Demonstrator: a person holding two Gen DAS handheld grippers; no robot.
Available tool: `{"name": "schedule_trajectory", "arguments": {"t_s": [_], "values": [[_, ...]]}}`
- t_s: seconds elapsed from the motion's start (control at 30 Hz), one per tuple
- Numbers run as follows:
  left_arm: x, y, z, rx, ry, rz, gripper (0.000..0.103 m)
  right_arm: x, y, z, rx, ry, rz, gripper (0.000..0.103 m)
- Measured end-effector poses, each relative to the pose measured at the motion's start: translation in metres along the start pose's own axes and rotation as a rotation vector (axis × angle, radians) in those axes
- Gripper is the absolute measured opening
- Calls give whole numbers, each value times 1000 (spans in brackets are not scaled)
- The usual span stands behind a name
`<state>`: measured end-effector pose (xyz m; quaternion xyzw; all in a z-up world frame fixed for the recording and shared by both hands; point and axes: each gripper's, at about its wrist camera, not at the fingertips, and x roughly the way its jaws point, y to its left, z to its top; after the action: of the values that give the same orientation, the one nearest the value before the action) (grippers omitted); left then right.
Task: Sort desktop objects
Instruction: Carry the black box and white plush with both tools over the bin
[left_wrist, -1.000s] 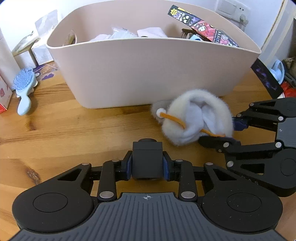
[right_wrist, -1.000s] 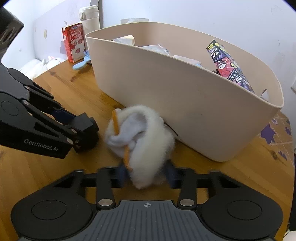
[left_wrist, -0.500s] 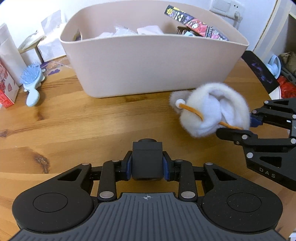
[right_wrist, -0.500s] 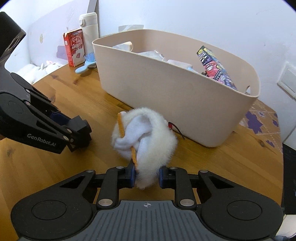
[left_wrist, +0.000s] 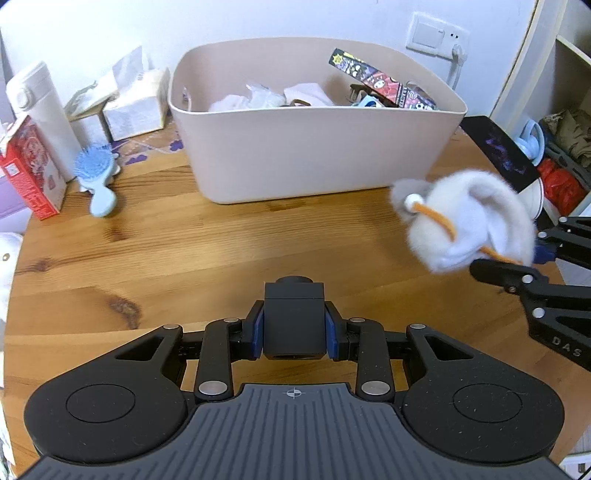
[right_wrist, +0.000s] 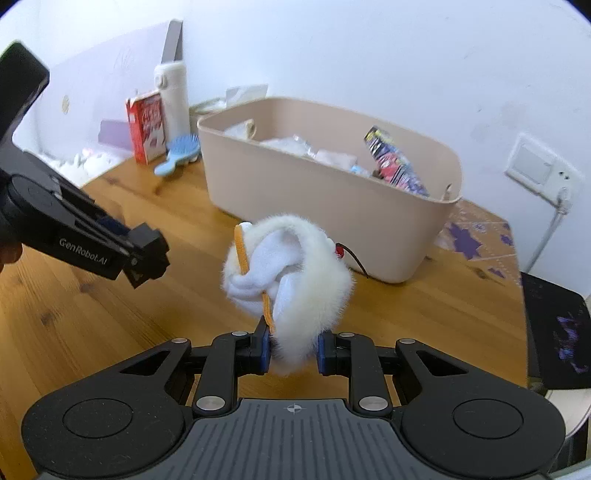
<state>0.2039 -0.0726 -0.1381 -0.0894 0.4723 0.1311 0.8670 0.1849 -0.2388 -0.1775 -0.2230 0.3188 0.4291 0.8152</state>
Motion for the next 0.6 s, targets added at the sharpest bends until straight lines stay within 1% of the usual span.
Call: {"name": "schedule_trajectory", "arguments": {"t_s": [0.13,0.33,0.6], "values": [[-15,8,-4,-5,-26,-4,32,-14,9,1,-29,-35,-36,22],[-32,21,-10,-3,-59,11,32,-33,12,5,-12,-84,-63,22],[-49,34,1,-25,-101,27,32,-45,9,19,-21,-141,-88,22]]}}
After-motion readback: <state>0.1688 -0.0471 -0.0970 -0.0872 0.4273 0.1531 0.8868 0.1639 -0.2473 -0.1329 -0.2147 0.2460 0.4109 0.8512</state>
